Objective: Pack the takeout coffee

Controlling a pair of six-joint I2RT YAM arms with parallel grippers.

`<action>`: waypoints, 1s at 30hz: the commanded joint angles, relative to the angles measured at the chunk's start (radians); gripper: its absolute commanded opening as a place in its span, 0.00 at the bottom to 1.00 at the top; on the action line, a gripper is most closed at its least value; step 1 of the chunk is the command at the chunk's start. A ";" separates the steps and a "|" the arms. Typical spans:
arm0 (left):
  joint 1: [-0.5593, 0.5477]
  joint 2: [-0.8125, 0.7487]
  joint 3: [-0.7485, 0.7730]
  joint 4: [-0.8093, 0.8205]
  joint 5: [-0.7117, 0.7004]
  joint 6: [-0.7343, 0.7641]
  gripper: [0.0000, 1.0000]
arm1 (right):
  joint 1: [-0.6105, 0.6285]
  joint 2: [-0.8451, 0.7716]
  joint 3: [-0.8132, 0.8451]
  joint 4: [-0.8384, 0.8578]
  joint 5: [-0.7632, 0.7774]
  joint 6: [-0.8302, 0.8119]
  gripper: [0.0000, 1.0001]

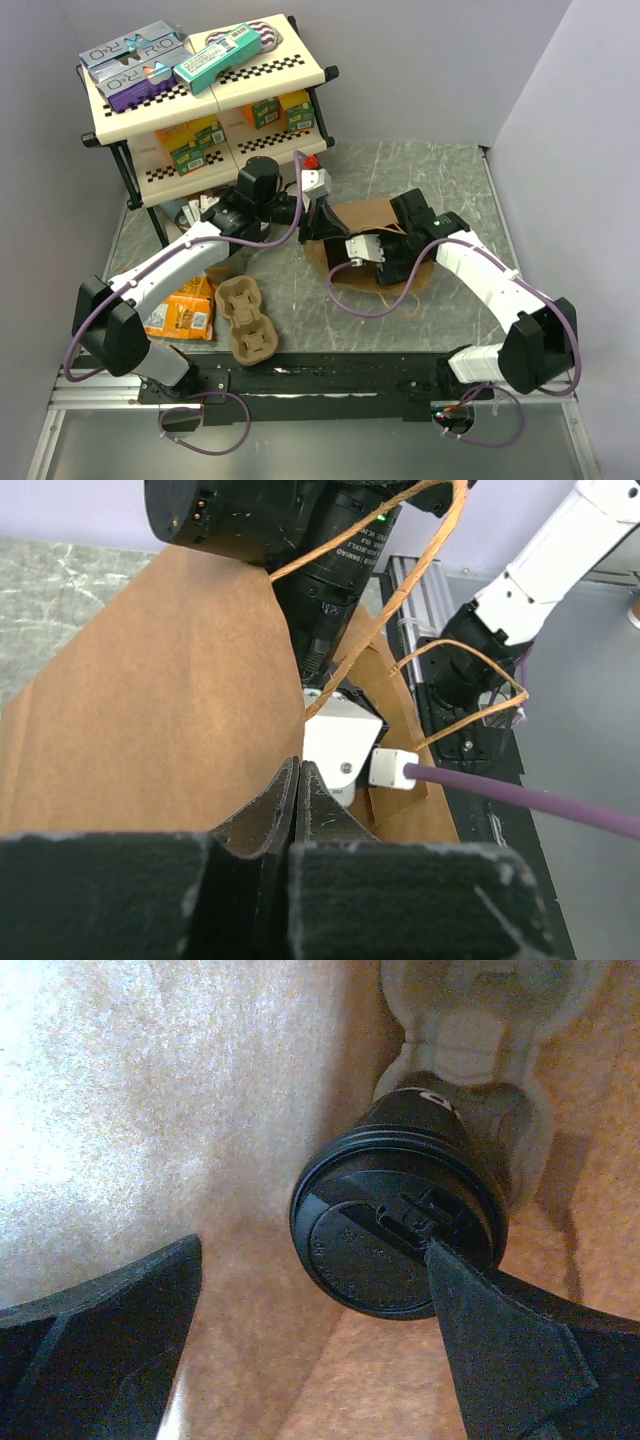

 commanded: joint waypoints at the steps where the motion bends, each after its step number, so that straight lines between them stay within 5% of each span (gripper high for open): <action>1: -0.011 -0.029 0.015 0.042 0.075 0.001 0.01 | -0.001 0.073 0.035 -0.038 -0.031 0.021 0.91; 10: -0.009 -0.038 0.005 0.045 0.069 0.006 0.01 | -0.001 0.000 0.061 -0.016 -0.035 0.053 0.68; 23: -0.017 -0.033 0.009 -0.010 0.044 0.086 0.01 | 0.020 -0.094 0.046 -0.025 0.009 0.096 0.62; 27: -0.026 -0.035 0.015 -0.032 0.040 0.113 0.01 | 0.017 -0.083 0.071 -0.077 -0.044 0.101 0.66; 30: -0.027 -0.035 0.020 -0.042 0.037 0.128 0.01 | 0.017 -0.085 0.063 -0.122 -0.070 0.049 0.91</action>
